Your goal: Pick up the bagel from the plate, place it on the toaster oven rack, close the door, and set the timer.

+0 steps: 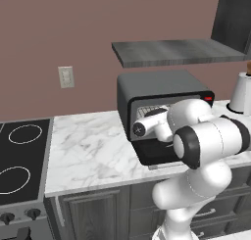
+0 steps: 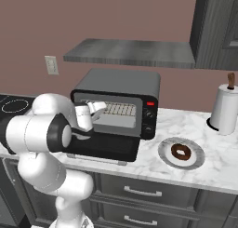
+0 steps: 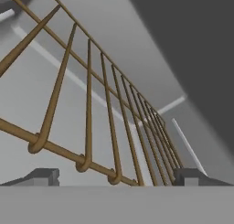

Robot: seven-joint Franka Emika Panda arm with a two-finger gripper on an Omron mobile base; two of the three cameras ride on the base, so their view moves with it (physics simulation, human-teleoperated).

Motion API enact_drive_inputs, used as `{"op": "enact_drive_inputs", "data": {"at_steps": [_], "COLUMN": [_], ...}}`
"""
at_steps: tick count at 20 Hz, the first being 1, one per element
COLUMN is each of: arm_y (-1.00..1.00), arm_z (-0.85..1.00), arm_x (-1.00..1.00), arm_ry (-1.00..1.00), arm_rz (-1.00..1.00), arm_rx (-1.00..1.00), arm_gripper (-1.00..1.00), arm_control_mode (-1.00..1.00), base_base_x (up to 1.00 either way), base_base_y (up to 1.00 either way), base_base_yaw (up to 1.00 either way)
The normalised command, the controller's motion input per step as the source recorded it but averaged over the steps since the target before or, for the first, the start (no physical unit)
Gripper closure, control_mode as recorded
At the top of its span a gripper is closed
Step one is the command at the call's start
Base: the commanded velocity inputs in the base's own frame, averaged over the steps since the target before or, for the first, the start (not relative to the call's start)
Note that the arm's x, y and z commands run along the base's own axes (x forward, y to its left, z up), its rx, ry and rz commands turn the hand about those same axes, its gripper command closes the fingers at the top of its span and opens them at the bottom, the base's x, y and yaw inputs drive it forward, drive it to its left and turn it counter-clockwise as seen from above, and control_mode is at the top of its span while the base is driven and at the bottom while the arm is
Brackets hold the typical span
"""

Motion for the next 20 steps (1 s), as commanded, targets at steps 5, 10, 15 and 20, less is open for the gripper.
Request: {"op": "enact_drive_inputs", "data": {"at_steps": [5, 10, 15, 20], "arm_y": [-0.07, 0.00, 0.00, 0.00], "arm_z": [-0.06, -0.01, -0.08, -0.15], "arm_x": [0.15, 0.21, 0.07, -0.01], "arm_ry": [-0.02, 0.02, 0.05, 0.11], "arm_rz": [0.00, 0.00, 0.00, 0.00], "arm_rx": [0.00, 0.00, 0.00, 0.00], "arm_gripper": [-1.00, 1.00, 1.00, 1.00], "arm_control_mode": [-1.00, -1.00, -1.00, -1.00], "base_base_x": [0.00, 0.00, 0.00, 0.00], "base_base_y": [0.00, 0.00, 0.00, 0.00], "base_base_yaw": [0.00, 0.00, 0.00, 0.00]}}
